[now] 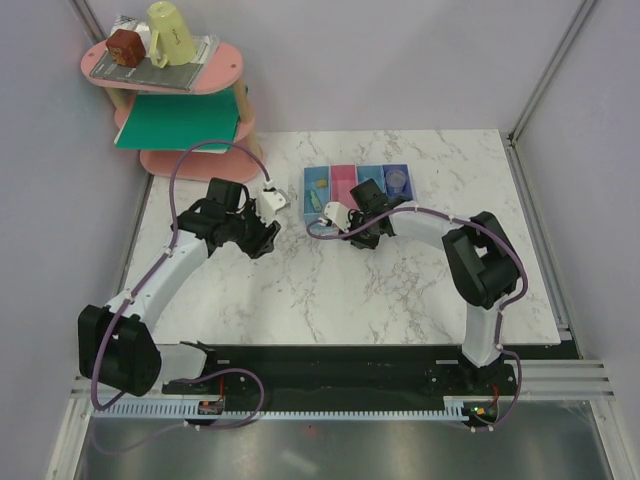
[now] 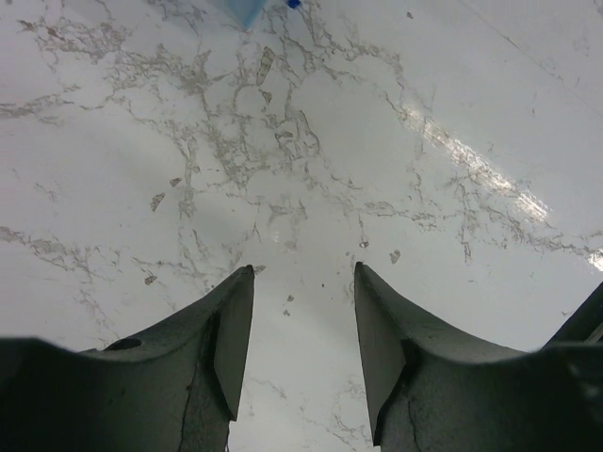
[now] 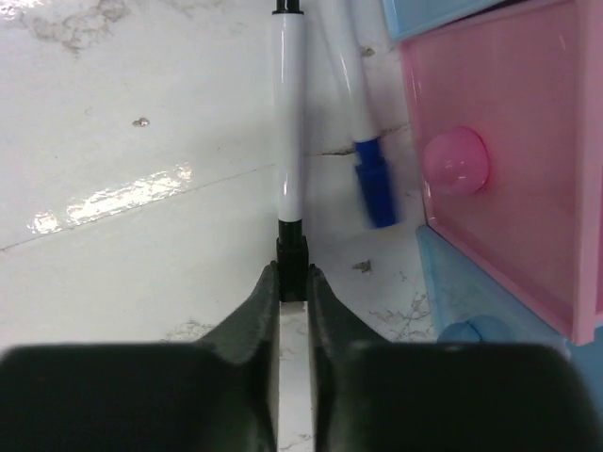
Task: Sort the stationery into containers
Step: Pick up the pen from the center of the board.
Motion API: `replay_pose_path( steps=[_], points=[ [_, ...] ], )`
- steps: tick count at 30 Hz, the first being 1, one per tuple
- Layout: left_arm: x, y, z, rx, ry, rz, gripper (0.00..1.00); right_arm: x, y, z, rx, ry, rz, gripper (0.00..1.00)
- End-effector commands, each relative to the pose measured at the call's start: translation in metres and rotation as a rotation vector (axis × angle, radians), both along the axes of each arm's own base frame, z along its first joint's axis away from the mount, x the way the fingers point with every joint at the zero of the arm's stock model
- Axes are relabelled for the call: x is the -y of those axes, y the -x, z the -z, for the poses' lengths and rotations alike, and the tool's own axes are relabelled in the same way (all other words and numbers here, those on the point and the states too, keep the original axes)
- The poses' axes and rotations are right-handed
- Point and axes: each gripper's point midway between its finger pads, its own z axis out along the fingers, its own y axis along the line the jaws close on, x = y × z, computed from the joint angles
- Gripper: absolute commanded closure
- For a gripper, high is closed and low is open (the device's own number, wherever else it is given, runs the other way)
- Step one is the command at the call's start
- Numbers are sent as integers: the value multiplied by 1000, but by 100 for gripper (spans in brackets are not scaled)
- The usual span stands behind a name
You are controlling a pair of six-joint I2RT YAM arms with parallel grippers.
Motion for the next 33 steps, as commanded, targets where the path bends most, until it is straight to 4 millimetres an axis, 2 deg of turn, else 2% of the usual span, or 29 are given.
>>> replay_pose_path(
  steps=[1, 7, 10, 11, 12, 13, 14, 16, 17, 18, 19, 20, 22, 23, 24, 30, 33],
  points=[
    [11, -27, -21, 95, 5, 44, 46, 10, 18, -4, -36, 3, 5, 94],
    [27, -42, -16, 115, -14, 95, 46, 22, 35, -46, 4, -17, 10, 97],
    [42, -44, -15, 128, -7, 132, 46, 27, 44, -69, 25, -39, 25, 98],
    [52, -42, -8, 119, -10, 157, 46, 30, 46, -74, 36, -38, 35, 98],
    [56, -41, -2, 117, -19, 166, 46, 32, 46, -90, 77, -61, 43, 98],
    [63, -47, -1, 142, -16, 174, 46, 35, 46, -98, 95, -73, 65, 98],
    [76, -45, 8, 134, -22, 199, 46, 41, 41, -108, 118, -81, 96, 98],
    [87, -48, 21, 137, -42, 200, 47, 49, 36, -127, 151, -105, 141, 98],
    [103, -49, 24, 163, -40, 223, 47, 58, 29, -136, 171, -119, 184, 98],
    [106, -53, 38, 153, -76, 213, 47, 65, 25, -145, 196, -125, 206, 98],
    [118, -50, 43, 159, -83, 238, 47, 70, 23, -149, 205, -126, 223, 98],
    [126, -57, 42, 193, -79, 237, 47, 78, 18, -154, 222, -126, 247, 98],
    [136, -62, 57, 201, -110, 245, 47, 87, 17, -160, 245, -113, 267, 99],
    [142, -71, 54, 233, -106, 239, 47, 92, 15, -164, 255, -112, 275, 98],
    [142, -77, 66, 235, -139, 228, 48, 94, 15, -167, 260, -112, 280, 98],
    [154, -115, 70, 326, -186, 177, 47, 98, 15, -174, 265, -117, 294, 98],
    [158, -122, 71, 356, -195, 185, 48, 99, 15, -173, 265, -115, 297, 98]
  ],
)
